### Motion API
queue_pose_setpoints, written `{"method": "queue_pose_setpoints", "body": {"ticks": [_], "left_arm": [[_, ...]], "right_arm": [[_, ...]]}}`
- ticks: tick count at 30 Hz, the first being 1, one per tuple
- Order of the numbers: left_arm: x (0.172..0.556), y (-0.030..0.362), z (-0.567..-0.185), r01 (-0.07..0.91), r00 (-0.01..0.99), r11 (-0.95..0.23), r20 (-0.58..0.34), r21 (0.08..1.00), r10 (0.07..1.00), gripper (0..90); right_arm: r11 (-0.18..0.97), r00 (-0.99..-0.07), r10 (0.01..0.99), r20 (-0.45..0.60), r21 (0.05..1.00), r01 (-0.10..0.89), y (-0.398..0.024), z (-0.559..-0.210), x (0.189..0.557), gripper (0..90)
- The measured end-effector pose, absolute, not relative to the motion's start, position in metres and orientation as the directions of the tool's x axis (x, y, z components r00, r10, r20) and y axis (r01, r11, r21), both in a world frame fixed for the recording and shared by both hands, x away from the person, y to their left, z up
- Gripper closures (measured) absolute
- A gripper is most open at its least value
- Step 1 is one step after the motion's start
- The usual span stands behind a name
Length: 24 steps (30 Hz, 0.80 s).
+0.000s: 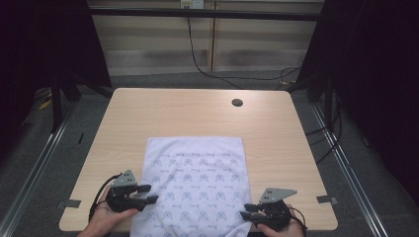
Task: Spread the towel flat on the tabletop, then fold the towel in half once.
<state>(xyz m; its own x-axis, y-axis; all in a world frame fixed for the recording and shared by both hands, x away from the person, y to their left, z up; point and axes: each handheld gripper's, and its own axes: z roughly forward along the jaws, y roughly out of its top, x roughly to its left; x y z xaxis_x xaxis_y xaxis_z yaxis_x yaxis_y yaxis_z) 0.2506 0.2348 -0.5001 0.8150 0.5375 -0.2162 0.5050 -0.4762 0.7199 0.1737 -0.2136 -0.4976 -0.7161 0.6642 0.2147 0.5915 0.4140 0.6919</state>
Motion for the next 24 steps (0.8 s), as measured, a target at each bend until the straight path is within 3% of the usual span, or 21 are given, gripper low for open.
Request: {"method": "queue_pose_setpoints", "body": {"ticks": [3,7,13,19,24], "left_arm": [[0.244,0.239,-0.499,0.507,0.82,-0.484,-0.226,0.713,0.525,50.2],[0.265,0.239,-0.495,0.529,0.793,-0.451,-0.23,0.719,0.564,47.8],[0.317,0.23,-0.495,0.541,0.751,-0.408,-0.203,0.735,0.629,47.9],[0.352,0.23,-0.497,0.571,0.709,-0.341,-0.24,0.746,0.663,47.4],[0.355,0.233,-0.501,0.57,0.719,-0.384,-0.216,0.726,0.66,48.1]], "right_arm": [[0.432,-0.729,0.647,0.223,0.681,0.592,-0.211,-0.496,0.166,62.5],[0.384,-0.716,0.661,0.223,0.72,0.578,-0.211,-0.489,0.185,58.8],[0.332,-0.671,0.717,0.189,0.754,0.567,-0.219,-0.477,0.268,54.6],[0.308,-0.604,0.782,0.156,0.745,0.592,-0.216,-0.486,0.351,53.6],[0.258,-0.544,0.821,0.173,0.737,0.624,-0.215,-0.501,0.383,49.3]]}}
